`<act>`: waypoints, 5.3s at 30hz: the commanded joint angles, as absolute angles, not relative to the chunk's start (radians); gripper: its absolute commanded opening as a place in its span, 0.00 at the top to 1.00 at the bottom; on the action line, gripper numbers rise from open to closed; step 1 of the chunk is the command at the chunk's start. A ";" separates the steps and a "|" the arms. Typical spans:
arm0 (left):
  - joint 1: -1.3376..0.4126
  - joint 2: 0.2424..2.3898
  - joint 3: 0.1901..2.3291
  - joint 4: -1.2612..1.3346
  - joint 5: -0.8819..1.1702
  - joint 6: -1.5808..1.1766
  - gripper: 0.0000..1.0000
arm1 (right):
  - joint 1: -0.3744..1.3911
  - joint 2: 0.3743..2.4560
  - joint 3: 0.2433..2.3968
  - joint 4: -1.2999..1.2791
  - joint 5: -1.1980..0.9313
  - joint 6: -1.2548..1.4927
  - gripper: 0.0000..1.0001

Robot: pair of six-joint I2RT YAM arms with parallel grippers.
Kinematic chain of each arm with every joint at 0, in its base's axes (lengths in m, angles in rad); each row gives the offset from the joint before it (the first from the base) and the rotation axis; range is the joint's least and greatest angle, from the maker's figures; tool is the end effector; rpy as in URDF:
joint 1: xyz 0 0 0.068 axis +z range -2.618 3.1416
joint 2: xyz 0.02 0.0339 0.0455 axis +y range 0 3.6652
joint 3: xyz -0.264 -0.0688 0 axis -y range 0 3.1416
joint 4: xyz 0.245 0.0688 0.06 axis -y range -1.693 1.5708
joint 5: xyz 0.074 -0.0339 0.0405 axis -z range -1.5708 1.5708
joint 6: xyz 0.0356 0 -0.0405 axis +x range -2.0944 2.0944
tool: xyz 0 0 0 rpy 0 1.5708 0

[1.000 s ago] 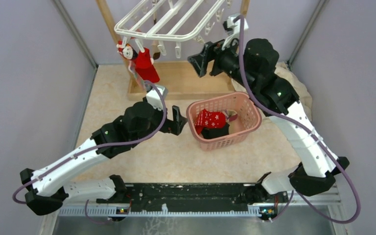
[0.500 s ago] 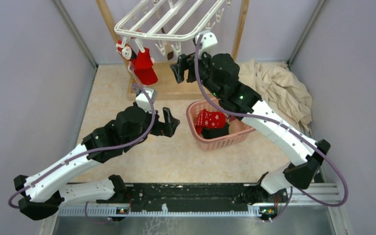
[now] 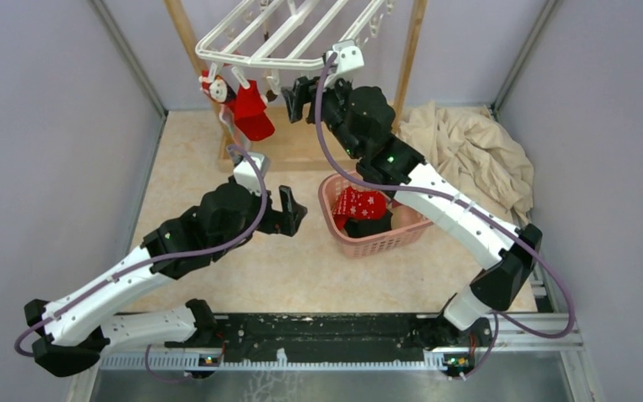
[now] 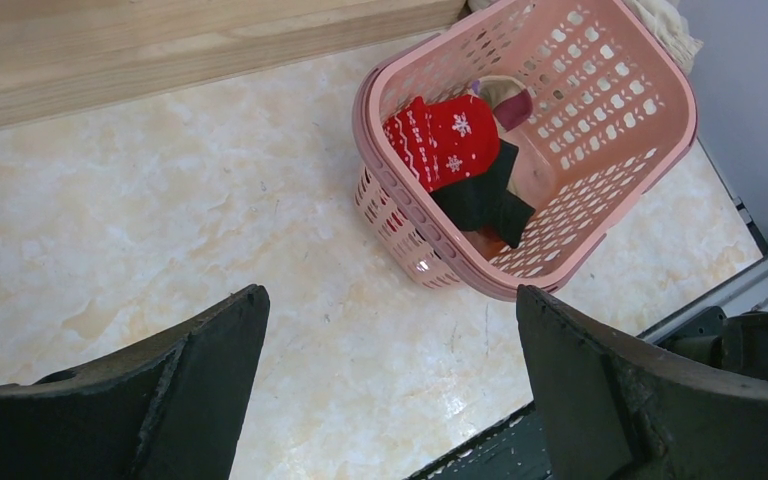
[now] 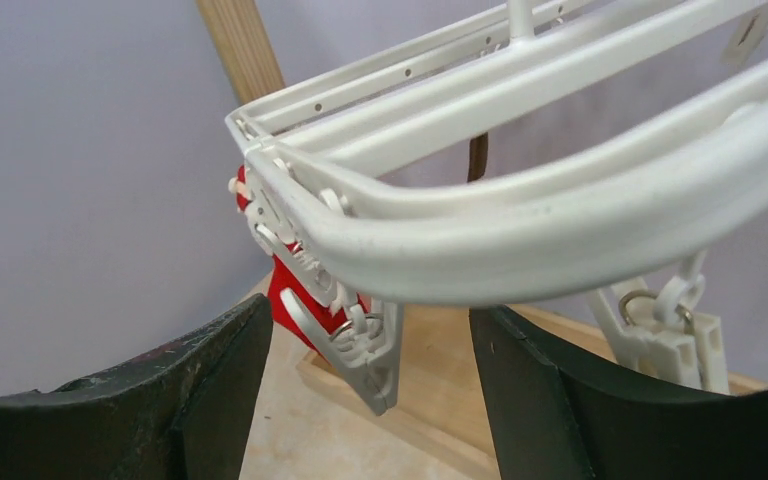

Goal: Remove the socks clipped to the hanger
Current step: Adjust the hanger on the clothesline.

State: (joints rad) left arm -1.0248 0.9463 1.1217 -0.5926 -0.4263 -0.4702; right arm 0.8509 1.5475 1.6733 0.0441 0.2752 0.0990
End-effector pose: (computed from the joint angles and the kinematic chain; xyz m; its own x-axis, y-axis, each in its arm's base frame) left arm 0.1132 -0.1579 0.3864 -0.4512 -0.0519 -0.8909 0.4234 0.8664 -0.2648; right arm 0.2420 0.2614 0.4860 0.0569 0.2091 -0.9762 -0.5553 0.8192 0.1431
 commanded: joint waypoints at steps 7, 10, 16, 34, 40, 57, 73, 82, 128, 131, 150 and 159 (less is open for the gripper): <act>-1.021 0.952 1.114 -0.580 -0.432 -0.446 0.01 | 0.869 1.575 1.779 0.184 0.300 0.057 0.34; -1.022 0.954 1.113 -0.578 -0.431 -0.443 0.01 | 0.868 1.589 1.800 0.174 0.308 0.053 0.41; -1.022 0.957 1.115 -0.578 -0.430 -0.445 0.01 | 0.867 1.606 1.816 0.163 0.314 0.034 0.51; -1.021 0.960 1.129 -0.586 -0.429 -0.446 0.01 | 0.748 1.573 1.773 0.162 0.269 0.146 0.72; -1.021 0.969 1.138 -0.589 -0.428 -0.444 0.01 | 0.689 1.546 1.731 0.164 0.257 0.185 0.74; -1.021 0.978 1.153 -0.597 -0.425 -0.447 0.01 | 0.471 1.571 1.760 0.118 0.175 0.253 0.75; -1.022 0.972 1.176 -0.625 -0.434 -0.440 0.01 | 0.322 1.738 1.963 0.061 0.065 0.332 0.75; -1.021 0.973 1.182 -0.629 -0.436 -0.437 0.01 | 0.255 1.831 2.091 0.007 0.033 0.367 0.73; -1.022 0.963 1.180 -0.620 -0.419 -0.461 0.01 | 0.180 1.479 1.576 0.012 -0.228 0.485 0.32; -1.021 0.979 1.193 -0.622 -0.415 -0.456 0.01 | 0.198 1.391 1.464 0.007 -0.245 0.485 0.31; -1.021 1.013 1.189 -0.552 -0.384 -0.429 0.01 | 0.336 0.989 1.082 -0.207 -0.280 0.411 0.15; -1.021 1.030 1.187 -0.542 -0.370 -0.437 0.01 | 0.336 0.985 1.072 -0.208 -0.292 0.397 0.15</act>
State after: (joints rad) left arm -1.0248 1.0260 1.1618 -0.5747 -0.3855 -0.4469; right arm 0.3317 1.0077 1.0714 -0.2394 -0.2749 0.4126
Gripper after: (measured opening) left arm 0.989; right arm 0.847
